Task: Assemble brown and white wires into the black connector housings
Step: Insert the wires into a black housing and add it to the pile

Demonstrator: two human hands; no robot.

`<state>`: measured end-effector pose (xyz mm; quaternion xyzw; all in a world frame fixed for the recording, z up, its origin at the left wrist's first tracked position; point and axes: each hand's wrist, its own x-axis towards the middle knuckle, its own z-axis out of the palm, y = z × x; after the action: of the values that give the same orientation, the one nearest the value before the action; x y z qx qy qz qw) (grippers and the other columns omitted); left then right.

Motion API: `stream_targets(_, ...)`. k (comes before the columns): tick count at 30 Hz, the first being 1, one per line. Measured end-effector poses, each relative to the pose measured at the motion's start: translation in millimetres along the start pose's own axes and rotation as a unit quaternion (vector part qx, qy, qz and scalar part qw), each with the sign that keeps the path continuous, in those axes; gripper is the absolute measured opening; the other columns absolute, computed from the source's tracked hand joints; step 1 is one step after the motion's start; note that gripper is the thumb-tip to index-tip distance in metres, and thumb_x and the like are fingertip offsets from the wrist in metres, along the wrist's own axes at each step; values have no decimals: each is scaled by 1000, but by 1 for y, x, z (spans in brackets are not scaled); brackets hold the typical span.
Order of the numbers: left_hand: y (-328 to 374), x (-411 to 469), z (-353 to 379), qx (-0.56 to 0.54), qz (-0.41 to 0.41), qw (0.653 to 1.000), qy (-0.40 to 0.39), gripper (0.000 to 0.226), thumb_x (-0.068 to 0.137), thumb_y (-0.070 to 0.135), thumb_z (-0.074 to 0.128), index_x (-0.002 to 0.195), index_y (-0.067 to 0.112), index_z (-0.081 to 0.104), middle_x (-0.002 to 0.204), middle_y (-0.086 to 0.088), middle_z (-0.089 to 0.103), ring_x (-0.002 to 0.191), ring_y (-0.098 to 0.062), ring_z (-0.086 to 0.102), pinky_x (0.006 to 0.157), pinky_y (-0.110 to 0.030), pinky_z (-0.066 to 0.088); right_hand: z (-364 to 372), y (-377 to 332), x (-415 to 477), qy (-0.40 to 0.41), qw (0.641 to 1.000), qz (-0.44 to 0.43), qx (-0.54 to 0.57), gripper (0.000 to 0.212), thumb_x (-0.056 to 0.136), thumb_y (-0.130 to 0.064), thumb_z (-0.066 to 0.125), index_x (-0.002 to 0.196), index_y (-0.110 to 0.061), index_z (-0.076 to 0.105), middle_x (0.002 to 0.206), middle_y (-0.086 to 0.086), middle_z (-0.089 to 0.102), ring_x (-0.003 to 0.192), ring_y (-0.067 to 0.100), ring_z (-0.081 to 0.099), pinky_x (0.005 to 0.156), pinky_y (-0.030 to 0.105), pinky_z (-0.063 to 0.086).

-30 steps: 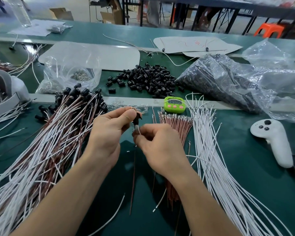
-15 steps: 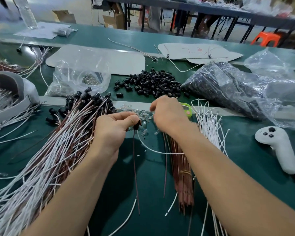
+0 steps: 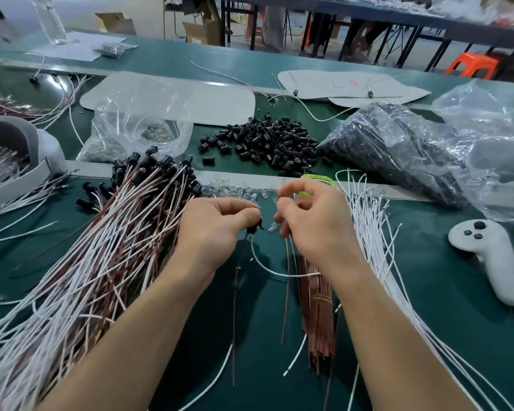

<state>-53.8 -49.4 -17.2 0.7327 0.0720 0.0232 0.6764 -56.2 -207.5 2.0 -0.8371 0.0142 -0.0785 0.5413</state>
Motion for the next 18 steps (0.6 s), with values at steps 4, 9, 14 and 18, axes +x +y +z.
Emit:
stream_targets(4, -1, -8, 8, 60, 5, 997, -58, 19, 79, 6, 84, 68, 22, 80, 70, 0, 77, 63, -6, 70, 64, -13, 54, -3, 20, -9, 14, 995, 35, 93, 17, 94, -7, 64, 86, -21, 68, 67, 3, 74, 50, 15, 60, 53, 31, 50)
stream_targets(9, -2, -11, 10, 97, 9, 993, -61, 15, 80, 10, 85, 72, 23, 80, 70, 4, 77, 62, -3, 70, 62, -12, 52, -5, 27, -13, -26, 990, 36, 134, 22, 91, -5, 66, 83, -24, 74, 74, 3, 75, 57, 14, 65, 54, 23, 48)
stream_targets(14, -3, -12, 12, 102, 11, 992, -72, 13, 78, 11, 86, 74, 23, 82, 71, 1, 78, 66, -10, 73, 69, -23, 59, -7, 28, -13, -31, 987, 23, 157, 21, 93, -2, 64, 86, -19, 75, 71, 6, 74, 54, 14, 63, 49, 21, 45)
stream_targets(18, -5, -13, 12, 96, 4, 993, -75, 12, 77, 14, 87, 78, 24, 82, 73, 1, 78, 69, -13, 75, 75, -30, 60, -8, 30, -12, -32, 986, 12, 162, 21, 92, -2, 66, 84, -20, 75, 70, 5, 73, 54, 14, 61, 50, 18, 44)
